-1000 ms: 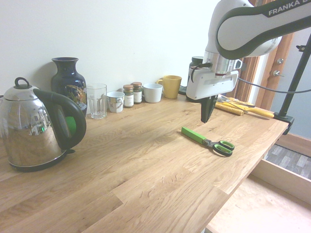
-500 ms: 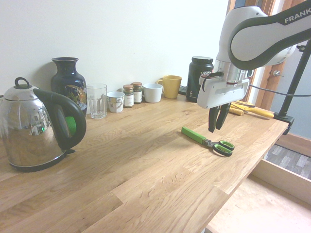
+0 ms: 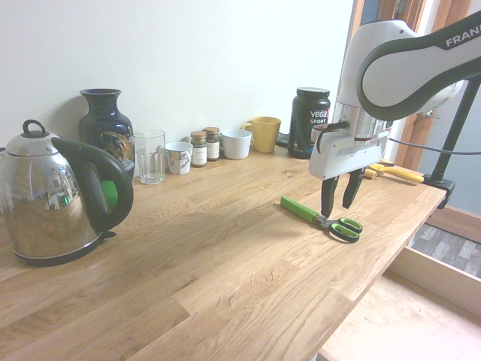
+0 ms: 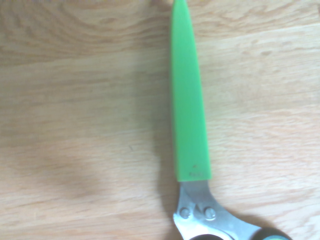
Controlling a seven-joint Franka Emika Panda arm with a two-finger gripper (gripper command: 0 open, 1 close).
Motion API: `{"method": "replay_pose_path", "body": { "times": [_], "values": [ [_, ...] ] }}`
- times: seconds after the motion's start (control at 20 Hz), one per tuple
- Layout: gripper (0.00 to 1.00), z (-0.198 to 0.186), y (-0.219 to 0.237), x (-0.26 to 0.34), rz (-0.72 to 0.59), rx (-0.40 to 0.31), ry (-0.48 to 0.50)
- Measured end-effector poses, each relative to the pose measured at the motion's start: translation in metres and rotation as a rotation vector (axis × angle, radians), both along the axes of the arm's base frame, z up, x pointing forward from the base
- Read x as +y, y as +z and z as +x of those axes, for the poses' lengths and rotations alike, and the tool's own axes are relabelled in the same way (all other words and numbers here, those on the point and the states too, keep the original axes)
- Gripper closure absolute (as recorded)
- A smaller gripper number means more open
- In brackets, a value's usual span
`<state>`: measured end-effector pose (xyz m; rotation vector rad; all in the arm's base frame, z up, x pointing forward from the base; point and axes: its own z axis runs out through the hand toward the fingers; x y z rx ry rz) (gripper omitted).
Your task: Put scissor in the drawer
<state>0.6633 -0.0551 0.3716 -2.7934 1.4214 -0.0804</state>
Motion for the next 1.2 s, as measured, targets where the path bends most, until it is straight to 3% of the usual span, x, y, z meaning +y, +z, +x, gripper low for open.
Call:
{"method": "replay_pose_path", "body": {
  "times": [1.2],
  "values": [
    [0.00, 0.035, -0.028, 0.010, -0.010, 0.017, 0.022]
  ]
}}
